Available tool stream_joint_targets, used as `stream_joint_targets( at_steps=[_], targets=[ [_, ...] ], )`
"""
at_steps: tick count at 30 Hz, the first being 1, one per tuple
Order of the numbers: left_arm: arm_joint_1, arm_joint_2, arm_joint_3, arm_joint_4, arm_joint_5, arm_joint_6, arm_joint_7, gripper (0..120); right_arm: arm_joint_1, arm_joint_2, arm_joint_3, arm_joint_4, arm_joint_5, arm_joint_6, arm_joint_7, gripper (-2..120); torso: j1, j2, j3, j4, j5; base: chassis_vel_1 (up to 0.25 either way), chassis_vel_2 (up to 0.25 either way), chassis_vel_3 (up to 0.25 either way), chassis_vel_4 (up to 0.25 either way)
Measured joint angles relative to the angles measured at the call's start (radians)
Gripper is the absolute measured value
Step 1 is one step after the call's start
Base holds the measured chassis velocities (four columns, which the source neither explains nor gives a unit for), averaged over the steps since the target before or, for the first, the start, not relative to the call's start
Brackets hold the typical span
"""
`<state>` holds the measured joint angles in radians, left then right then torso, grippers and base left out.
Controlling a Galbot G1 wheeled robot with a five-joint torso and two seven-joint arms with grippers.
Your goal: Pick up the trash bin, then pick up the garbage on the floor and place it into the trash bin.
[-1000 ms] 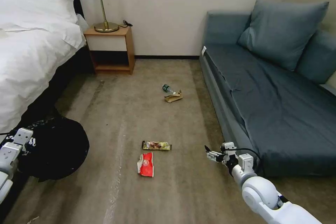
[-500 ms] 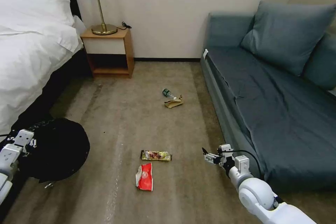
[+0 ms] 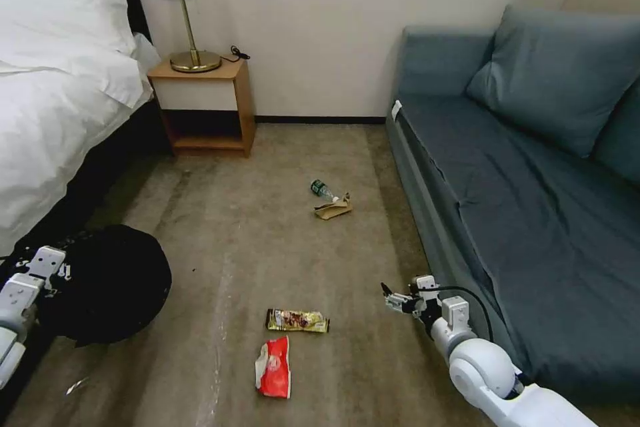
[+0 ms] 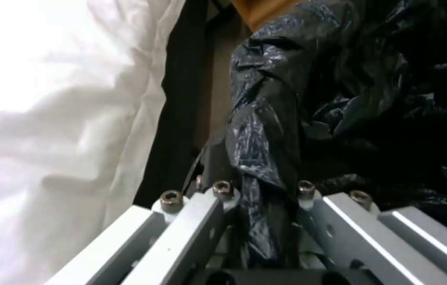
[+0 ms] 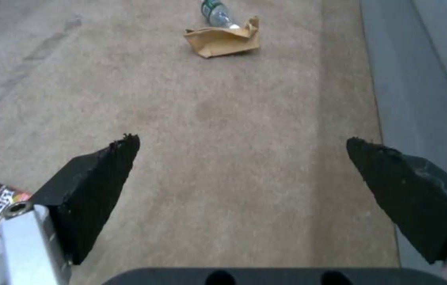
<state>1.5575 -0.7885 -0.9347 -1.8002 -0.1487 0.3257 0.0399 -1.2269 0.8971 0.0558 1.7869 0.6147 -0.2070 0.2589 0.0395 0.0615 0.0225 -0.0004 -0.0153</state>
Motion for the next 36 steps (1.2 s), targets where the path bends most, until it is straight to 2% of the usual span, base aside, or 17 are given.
stream_joint_targets(
  at_steps=[16,25,29,32,34,35,36],
  targets=[
    [-0.017,-0.014,0.007,0.023,0.002,-0.011,0.007,4,0.048,0.012,-0.048,-0.04,0.003,-0.017,-0.018,100,0.0,0.0,0.0,0.0001,0.0,-0.024,0.035,0.025,-0.034],
    [-0.001,-0.002,-0.002,0.013,0.015,-0.039,0.038,4,0.163,0.008,-0.177,-0.082,0.017,-0.072,-0.093,100,0.0,0.0,0.0,0.0001,-0.0001,0.0,0.0,0.0,0.0],
    [0.009,-0.016,-0.012,-0.003,0.021,-0.055,0.046,4,0.315,0.028,-0.362,-0.156,0.069,-0.116,-0.149,100,0.0,0.0,0.0,-0.0001,0.0,0.0,0.0,0.0,0.0],
    [0.013,-0.023,-0.013,-0.014,0.023,-0.053,0.046,4,0.36,0.037,-0.409,-0.175,0.084,-0.133,-0.168,100,0.0,0.0,0.0,0.0002,-0.0004,0.0,0.0,0.0,0.0],
    [0.017,-0.034,-0.014,-0.038,0.036,-0.048,0.047,4,0.457,0.061,-0.513,-0.225,0.114,-0.159,-0.21,100,0.0,0.0,0.0,0.0002,-0.0001,0.0,0.0,0.0,0.0],
    [0.017,-0.034,-0.014,-0.038,0.036,-0.048,0.047,4,0.457,0.061,-0.513,-0.225,0.114,-0.159,-0.21,100,0.0,0.0,0.0,0.0002,-0.0001,0.0,0.0,0.0,0.0],
    [0.017,-0.041,-0.014,-0.05,0.059,-0.048,0.05,4,0.52,0.083,-0.6,-0.272,0.13,-0.167,-0.233,100,0.0,0.0,0.0,0.0003,-0.0002,0.0,0.0,0.0,0.0]
  ],
)
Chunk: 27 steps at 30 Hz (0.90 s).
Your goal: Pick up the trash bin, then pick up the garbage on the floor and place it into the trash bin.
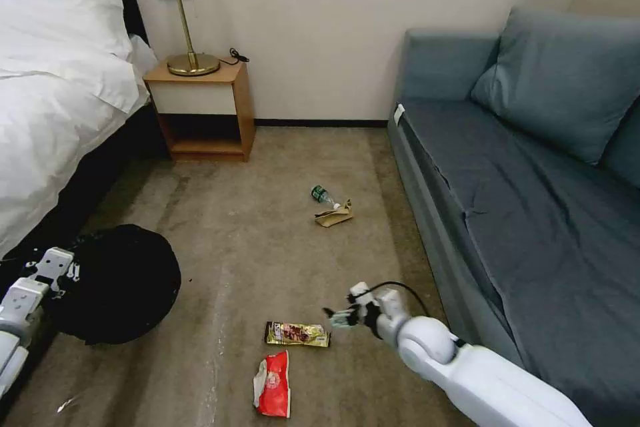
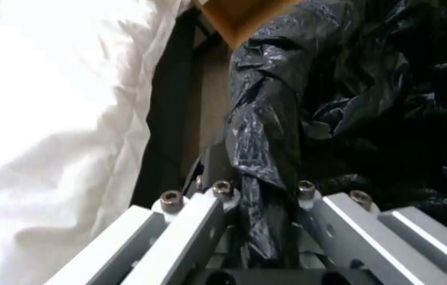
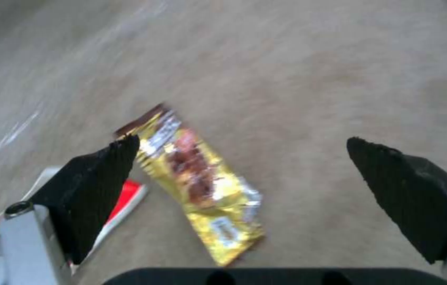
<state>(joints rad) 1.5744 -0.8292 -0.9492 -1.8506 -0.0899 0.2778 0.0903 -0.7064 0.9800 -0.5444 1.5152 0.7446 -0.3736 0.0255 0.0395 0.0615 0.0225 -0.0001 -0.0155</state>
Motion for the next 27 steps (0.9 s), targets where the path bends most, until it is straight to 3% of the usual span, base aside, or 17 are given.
stream_joint_targets(
  at_steps=[5,7,14,27],
  targets=[
    [0.0,-0.002,0.0,-0.006,0.019,-0.002,0.007,4,0.059,0.059,-0.116,-0.076,0.018,-0.01,-0.038,100,0.0,0.0,0.0,-0.0003,0.0,0.0,0.0,0.0,0.0],
    [-0.005,0.01,0.0,-0.003,0.022,-0.003,0.012,4,0.088,0.154,-0.202,-0.144,0.037,-0.019,-0.059,100,0.0,0.0,0.0,-0.0002,0.0001,0.0,0.0,0.0,0.0],
    [0.01,0.034,-0.028,-0.016,0.012,-0.003,0.02,4,0.122,0.259,-0.309,-0.196,0.072,-0.041,-0.091,100,0.0,0.0,0.0,-0.0002,0.0001,0.0,0.0,0.0,0.0],
    [0.03,0.005,-0.031,-0.048,0.017,0.002,0.028,4,0.089,0.288,-0.315,-0.267,0.055,-0.002,-0.095,100,0.0,0.0,0.0,-0.0004,0.0001,0.0,0.0,0.0,0.0]
  ],
)
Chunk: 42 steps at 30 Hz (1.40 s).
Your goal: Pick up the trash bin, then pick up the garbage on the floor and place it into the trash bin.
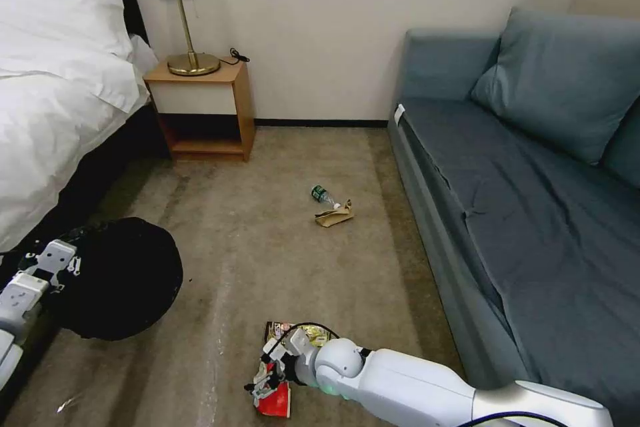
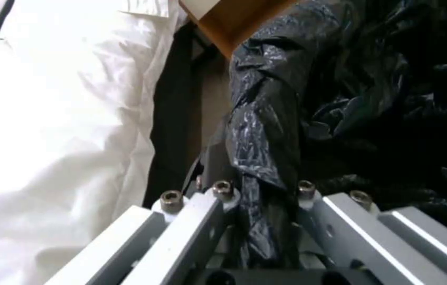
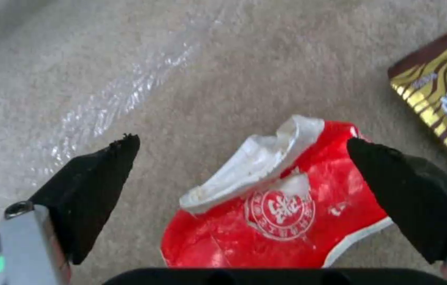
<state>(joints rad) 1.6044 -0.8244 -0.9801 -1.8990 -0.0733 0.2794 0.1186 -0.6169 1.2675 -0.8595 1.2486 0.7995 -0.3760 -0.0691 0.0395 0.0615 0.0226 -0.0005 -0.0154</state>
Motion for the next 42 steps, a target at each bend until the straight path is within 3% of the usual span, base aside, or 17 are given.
stream_joint_targets(
  at_steps=[21,26,28,42],
  targets=[
    [0.095,-0.066,-0.054,-0.046,0.011,-0.02,0.012,4,-0.069,0.04,0.054,-0.174,-0.13,0.115,-0.014,99,0.0,0.0,0.0,0.0002,0.0003,0.0,0.0,0.0,0.0],
    [0.105,-0.072,-0.057,-0.052,0.011,-0.024,0.013,4,-0.081,0.041,0.066,-0.181,-0.137,0.128,-0.025,87,0.0,0.0,0.0,0.0001,0.0003,0.0,0.0,0.0,0.0],
    [0.107,-0.074,-0.057,-0.053,0.012,-0.026,0.013,4,-0.09,0.041,0.075,-0.181,-0.141,0.137,-0.034,75,0.0,0.0,0.0,0.0,0.0002,0.0,0.0,0.0,0.0],
    [0.11,-0.083,-0.053,-0.058,0.012,-0.034,0.016,4,-0.108,0.034,0.091,-0.169,-0.155,0.161,-0.037,26,0.0,0.0,0.0,0.0001,0.0002,0.0,0.0,0.0,0.0]
  ],
)
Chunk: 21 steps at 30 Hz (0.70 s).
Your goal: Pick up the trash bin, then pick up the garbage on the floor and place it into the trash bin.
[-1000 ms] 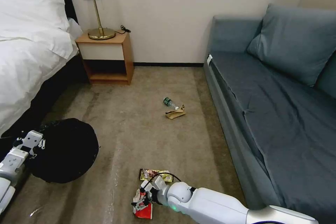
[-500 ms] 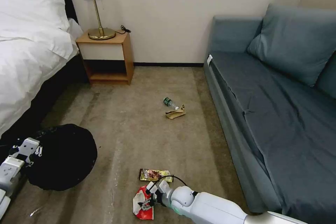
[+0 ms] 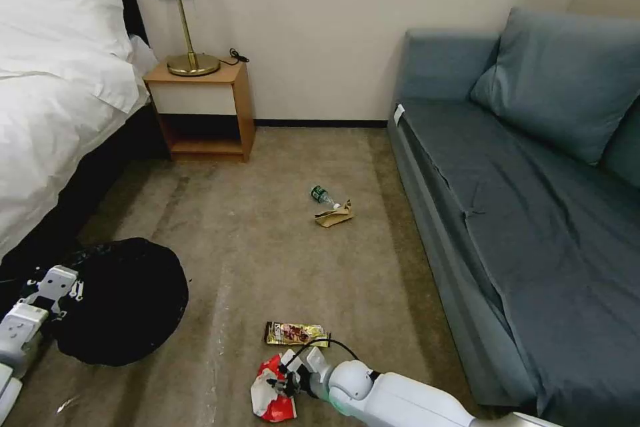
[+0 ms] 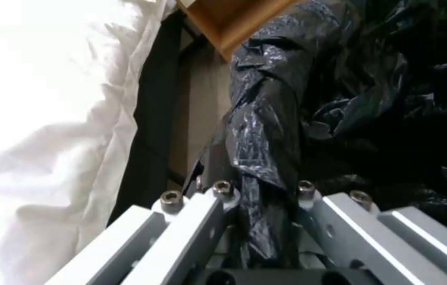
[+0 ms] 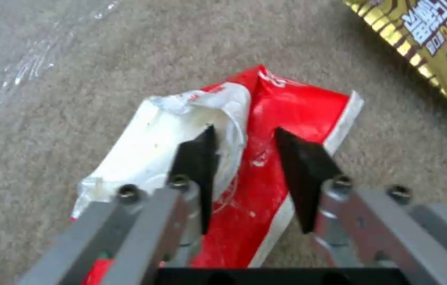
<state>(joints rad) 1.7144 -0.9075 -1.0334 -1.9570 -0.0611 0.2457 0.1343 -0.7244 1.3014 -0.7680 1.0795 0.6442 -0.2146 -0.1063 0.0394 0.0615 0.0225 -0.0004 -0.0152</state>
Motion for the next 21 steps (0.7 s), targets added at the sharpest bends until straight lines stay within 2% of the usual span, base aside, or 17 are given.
stream_joint_targets(
  at_steps=[2,3,5,8,17,21],
  targets=[
    [0.002,-0.002,0.0,0.0,0.001,-0.003,0.001,4,0.0,-0.001,0.004,0.006,-0.001,0.001,0.0,16,0.0,0.0,0.0,0.0001,0.0,0.0,0.0,0.0,0.0],
    [0.002,-0.002,0.0,0.0,0.001,-0.003,0.001,4,0.0,-0.001,0.004,0.006,-0.001,0.001,0.0,16,0.0,0.0,0.0,0.0001,0.0,0.0,0.0,0.0,0.0],
    [0.005,-0.004,-0.001,0.0,0.002,-0.008,0.002,4,-0.001,-0.002,0.01,0.011,-0.003,0.003,0.002,5,0.0,0.0,0.0,0.0002,0.0,0.0,0.0,0.0,0.0],
    [0.007,-0.005,-0.001,0.001,0.002,-0.011,0.003,4,-0.003,-0.004,0.015,0.017,-0.009,0.007,0.003,0,0.0,0.0,0.0,0.0001,0.0,0.0,0.0,0.0,0.0],
    [-0.001,-0.009,0.0,0.009,0.002,-0.015,0.003,4,-0.019,-0.011,0.081,0.053,-0.057,0.025,0.002,0,0.0,0.0,0.0,0.0,-0.0003,0.0,0.0,0.0,0.0],
    [-0.009,-0.012,0.007,0.028,0.005,-0.023,0.003,4,-0.025,-0.021,0.174,0.139,-0.079,0.027,0.002,0,0.0,0.0,0.0,0.0001,-0.0002,0.0,0.0,0.0,0.0]
  ],
)
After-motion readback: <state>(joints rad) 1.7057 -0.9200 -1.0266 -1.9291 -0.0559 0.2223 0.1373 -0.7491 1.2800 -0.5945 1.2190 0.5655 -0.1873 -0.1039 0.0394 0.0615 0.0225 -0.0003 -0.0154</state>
